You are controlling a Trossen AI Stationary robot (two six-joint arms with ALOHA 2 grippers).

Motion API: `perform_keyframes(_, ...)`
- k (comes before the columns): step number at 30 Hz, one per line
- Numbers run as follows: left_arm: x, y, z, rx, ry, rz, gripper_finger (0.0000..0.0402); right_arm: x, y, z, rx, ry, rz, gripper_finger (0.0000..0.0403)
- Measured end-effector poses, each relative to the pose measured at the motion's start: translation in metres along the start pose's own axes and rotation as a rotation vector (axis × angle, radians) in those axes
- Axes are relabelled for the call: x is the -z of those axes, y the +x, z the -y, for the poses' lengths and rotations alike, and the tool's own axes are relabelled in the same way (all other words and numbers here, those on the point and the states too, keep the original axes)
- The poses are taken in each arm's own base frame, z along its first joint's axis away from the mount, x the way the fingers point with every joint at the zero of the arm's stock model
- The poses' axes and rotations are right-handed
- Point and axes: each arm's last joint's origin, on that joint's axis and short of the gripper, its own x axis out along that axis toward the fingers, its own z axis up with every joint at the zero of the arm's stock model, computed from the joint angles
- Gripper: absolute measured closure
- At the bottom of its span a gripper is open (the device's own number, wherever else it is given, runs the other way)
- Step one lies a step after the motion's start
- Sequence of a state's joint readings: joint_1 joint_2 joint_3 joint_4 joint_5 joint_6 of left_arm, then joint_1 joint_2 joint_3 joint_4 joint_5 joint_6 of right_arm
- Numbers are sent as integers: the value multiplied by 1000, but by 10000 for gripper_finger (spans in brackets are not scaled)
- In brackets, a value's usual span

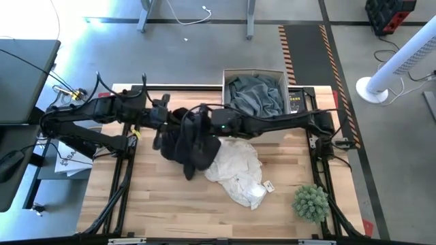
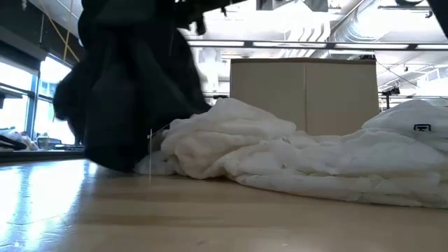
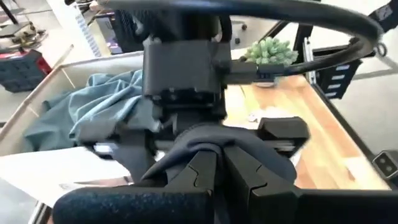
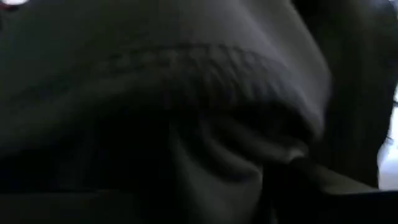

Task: Sort clothes
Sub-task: Put the black shorts into the laundry organizer

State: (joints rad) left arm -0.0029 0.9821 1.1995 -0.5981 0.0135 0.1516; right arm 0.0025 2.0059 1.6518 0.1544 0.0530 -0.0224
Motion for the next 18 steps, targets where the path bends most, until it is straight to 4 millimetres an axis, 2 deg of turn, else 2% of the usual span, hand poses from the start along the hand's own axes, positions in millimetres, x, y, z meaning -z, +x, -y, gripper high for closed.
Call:
perform_keyframes(2,-3,-4,0,0,-4,34,380,-3,1,-1,-12,-4,3,335)
perform_keyframes(3,-4,-8,0,-6,-4,40,371,-5,0,-1,-13,-7,0,367)
perform_keyframes(4,-2,-13,0,-31,-5,25,363,-8,-1,-1,-9,-15,-2,383)
perform_keyframes(7,7,-33,-4,-199,-25,-44,336,-27,-16,-3,83,-27,7,383)
perform_keyframes(12,22,-76,-9,-490,-157,-63,312,-78,-65,-2,370,-138,54,395)
perform_keyframes(15,28,-96,-9,-524,-217,-26,309,-108,-95,4,490,-209,112,397)
perform_keyframes(18,33,-108,-8,-518,-253,-9,309,-147,-134,14,599,-268,197,398)
